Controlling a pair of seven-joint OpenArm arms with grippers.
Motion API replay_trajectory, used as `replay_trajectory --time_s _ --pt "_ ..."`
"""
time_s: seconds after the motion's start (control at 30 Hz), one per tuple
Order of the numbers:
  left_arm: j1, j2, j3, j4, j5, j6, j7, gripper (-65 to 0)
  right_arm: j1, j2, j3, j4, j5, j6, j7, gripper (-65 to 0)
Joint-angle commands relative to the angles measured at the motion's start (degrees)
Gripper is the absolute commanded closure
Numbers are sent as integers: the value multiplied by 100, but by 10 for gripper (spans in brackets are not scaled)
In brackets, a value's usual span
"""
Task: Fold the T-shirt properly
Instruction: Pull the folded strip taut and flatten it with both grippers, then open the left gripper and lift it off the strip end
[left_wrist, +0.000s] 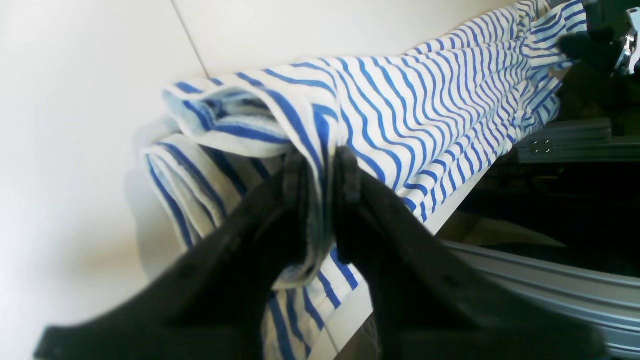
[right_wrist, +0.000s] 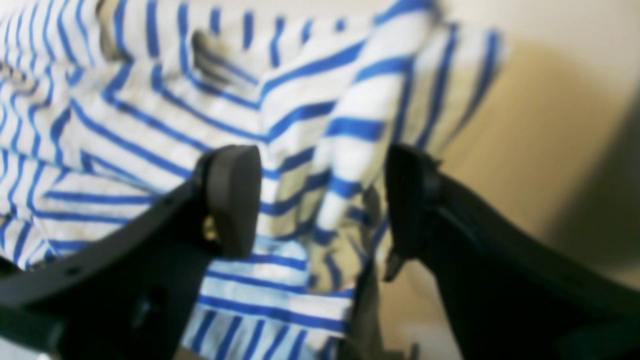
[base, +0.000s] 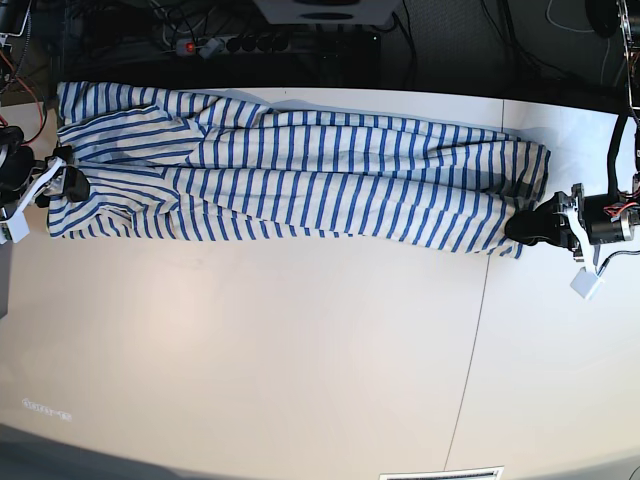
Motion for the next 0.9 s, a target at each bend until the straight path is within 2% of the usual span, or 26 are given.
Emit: replay_trajectory --time_s 0.0,0.17,0.3,0.33,0.37,0.4,0.47,0.5,0.63,0.67,0.77,0.8,0.87 --pt "-98 -131 -50 79 -150 -89 -103 -122 116 160 219 114 98 391 116 -390" --pt "-96 -131 -50 79 -150 -89 -107 -122 328 201 916 229 177 391 105 -390" --pt "-101 -129 -50 79 -87 -89 -234 -122 310 208 1093 636 831 415 -197 -386" --pt "-101 -129 -52 79 -85 -89 -234 -122 308 192 1086 780 977 437 -278 -364" --pt "-101 -131 -57 79 -81 -89 -234 -122 284 186 1075 925 1069 437 -319 -312" --pt "-98 -129 -76 79 -57 -89 -236 -122 280 184 1049 1064 1128 435 -354 -235" --pt "-98 -131 -170 79 72 -89 -323 -122 278 153 984 1300 1204 433 -404 -23" --pt "-98 -131 -236 79 155 -89 -374 -122 278 129 929 1375 1237 435 -426 0" --pt "-94 -188 -450 76 197 -89 -402 -128 105 61 529 1384 1217 435 -415 0" --pt "-98 -227 -459 76 190 -89 -404 -168 17 61 356 1377 1172 435 -402 0" --pt "-94 -343 -459 76 199 -89 -474 -361 -240 61 -229 1355 955 435 -330 0" --pt "-94 -369 -459 76 203 -89 -518 -405 -293 61 -422 1331 883 433 -271 0" --pt "-94 -415 -459 76 256 -89 -605 -426 -323 24 -745 1239 649 431 -138 0"
